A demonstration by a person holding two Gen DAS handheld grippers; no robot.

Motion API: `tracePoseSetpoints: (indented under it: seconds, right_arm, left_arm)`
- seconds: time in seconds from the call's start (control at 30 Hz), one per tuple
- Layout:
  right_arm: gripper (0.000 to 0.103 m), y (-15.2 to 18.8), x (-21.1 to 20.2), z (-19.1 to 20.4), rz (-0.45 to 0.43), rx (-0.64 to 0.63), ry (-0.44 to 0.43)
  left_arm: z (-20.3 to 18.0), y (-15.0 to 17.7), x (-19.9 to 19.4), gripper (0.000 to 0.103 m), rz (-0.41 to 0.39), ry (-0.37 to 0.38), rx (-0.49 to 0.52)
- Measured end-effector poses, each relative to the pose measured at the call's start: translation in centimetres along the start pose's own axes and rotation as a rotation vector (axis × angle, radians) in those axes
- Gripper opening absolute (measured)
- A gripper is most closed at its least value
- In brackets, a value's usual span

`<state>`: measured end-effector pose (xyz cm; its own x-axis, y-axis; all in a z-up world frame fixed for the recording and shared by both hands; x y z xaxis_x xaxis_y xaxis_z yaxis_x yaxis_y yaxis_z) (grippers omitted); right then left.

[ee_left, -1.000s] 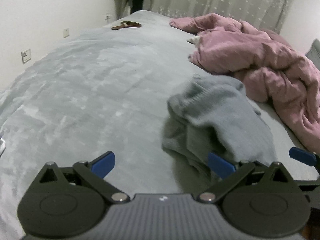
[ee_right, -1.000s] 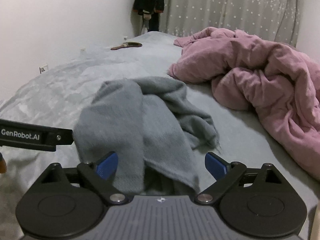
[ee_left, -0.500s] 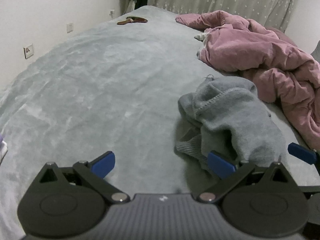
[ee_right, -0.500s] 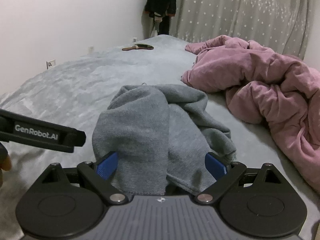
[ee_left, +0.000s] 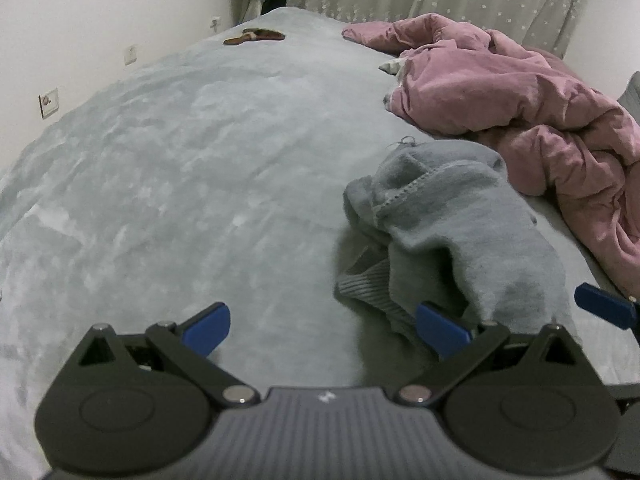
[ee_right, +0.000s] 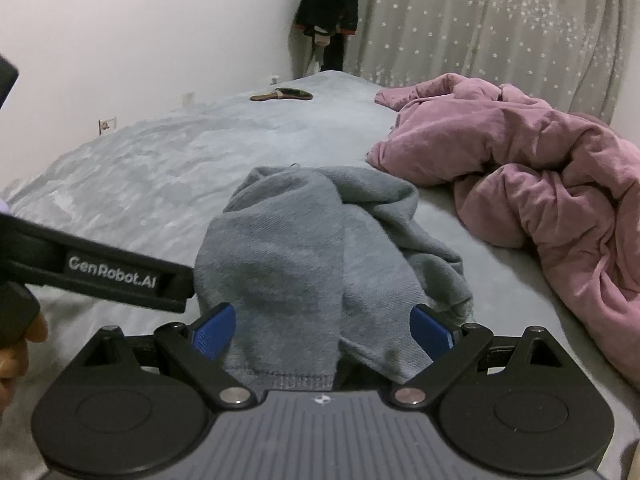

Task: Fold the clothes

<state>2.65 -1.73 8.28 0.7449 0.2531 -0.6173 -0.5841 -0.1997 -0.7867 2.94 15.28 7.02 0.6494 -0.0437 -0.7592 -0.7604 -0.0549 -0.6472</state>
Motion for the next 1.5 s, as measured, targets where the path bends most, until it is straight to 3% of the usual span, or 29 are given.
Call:
tracePoseSetpoints:
  seconds: [0.27,0.6,0.7,0.83,0.9,0.97,1.0,1.03,1.27,1.5]
  right_arm:
    - [0.095,0.5,0.2,0.8,0.013,-0.018,-0.016]
    - [0.095,0.5,1.2,-0.2,0.028,0.044,0.02]
    - [0.093,0.6,1.4,-0.3,0.029,0.034,0.044]
    - [0.078,0.7,1.6,-0.7,0.03,0.029,0.051]
    - [0.048,0.6,1.5,-0.9,0.034,0.036,0.043]
    - [0.032,0.4,1.2,-1.3,0.033,0.051,0.041]
    - [0.014,0.3,0.9,-1.6,0.024,0.062,0.045]
    - [0.006,0.0,0.5,-2.0,0.013,0.072,0.053]
    - [0.005,-1.3,-5.1,-5.8,-0.17,0.119,0.161]
    - [0.005,-2.0,-7.3,-9.9,-0.235,0.207,0.239]
  left_arm:
    - [-0.8,0.2,-0.2,0.103,0.005,0.004,0.001]
    - [-2.4,0.5,-0.3,0.103,-0.017,-0.078,0.097]
    - [-1.8,0.4,-0.1,0.103,-0.008,-0.079,0.063]
    - [-1.8,0.1,0.1,0.103,-0.015,-0.067,0.058]
    - [-1.9,0.2,0.1,0.103,-0.015,-0.063,0.066]
    - [-1.9,0.2,0.1,0.103,-0.015,-0.06,0.072]
    - [-1.8,0.3,0.1,0.103,-0.015,-0.059,0.074]
    - [-1.7,0.3,0.1,0.103,-0.014,-0.057,0.072]
    - [-1.9,0.2,0.1,0.103,-0.009,-0.02,0.082]
    - [-3.3,0.5,0.2,0.103,-0.018,0.003,0.155]
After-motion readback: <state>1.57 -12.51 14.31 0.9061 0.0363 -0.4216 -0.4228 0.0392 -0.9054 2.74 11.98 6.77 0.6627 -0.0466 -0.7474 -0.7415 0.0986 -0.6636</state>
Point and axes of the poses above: each gripper's, at about its wrist camera, not at the fingertips, and x roughly the way its jaws point, z to its left, y to its underside, the point moved 1 cm from there along x, roughly the way its jaws point, and after that the axes turned 11 degrees about x, right-handed, at the moved point
